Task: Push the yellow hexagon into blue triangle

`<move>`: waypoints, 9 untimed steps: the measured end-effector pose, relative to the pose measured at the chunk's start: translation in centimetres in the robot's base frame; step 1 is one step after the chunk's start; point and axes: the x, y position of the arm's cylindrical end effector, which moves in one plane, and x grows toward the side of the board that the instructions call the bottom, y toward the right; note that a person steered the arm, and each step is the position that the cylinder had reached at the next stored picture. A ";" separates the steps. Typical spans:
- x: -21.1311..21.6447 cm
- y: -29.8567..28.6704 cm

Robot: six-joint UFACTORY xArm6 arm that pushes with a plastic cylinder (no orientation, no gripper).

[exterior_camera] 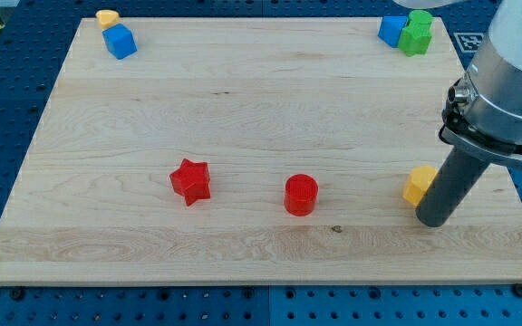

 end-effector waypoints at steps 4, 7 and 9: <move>-5.3 -0.2; -8.6 -0.2; -10.6 -1.0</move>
